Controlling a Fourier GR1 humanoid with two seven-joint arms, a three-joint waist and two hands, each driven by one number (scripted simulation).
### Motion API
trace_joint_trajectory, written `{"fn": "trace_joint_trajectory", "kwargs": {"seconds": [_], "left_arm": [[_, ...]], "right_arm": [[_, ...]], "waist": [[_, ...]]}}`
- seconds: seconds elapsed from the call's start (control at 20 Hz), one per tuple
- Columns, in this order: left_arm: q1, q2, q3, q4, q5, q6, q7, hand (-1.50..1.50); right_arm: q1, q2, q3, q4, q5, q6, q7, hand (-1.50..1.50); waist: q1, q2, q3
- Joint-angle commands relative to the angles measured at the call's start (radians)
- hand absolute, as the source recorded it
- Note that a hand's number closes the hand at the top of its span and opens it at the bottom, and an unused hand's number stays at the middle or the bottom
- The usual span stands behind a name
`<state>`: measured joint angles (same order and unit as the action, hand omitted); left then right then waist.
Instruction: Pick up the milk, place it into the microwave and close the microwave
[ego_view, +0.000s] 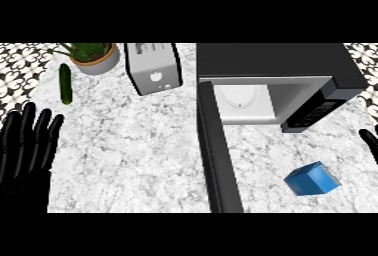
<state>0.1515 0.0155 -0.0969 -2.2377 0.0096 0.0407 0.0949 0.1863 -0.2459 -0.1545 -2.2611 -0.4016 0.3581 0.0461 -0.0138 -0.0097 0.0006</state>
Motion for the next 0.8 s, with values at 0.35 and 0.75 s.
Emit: {"fn": "trace_joint_trajectory", "kwargs": {"seconds": [0.35, 0.75], "left_arm": [[0.361, -0.002, -0.064, -0.307, 0.136, -0.082, 0.010, -1.50], [0.580, 0.013, -0.063, -0.407, 0.162, -0.158, -0.075, -1.50]], "right_arm": [[0.124, -0.082, -0.241, 0.031, -0.218, 0.160, 0.010, -1.50], [0.134, -0.035, -0.279, 0.155, -0.099, 0.244, -0.068, -1.50]], "waist": [[0.021, 0.006, -0.001], [0.029, 0.005, 0.000]]}}
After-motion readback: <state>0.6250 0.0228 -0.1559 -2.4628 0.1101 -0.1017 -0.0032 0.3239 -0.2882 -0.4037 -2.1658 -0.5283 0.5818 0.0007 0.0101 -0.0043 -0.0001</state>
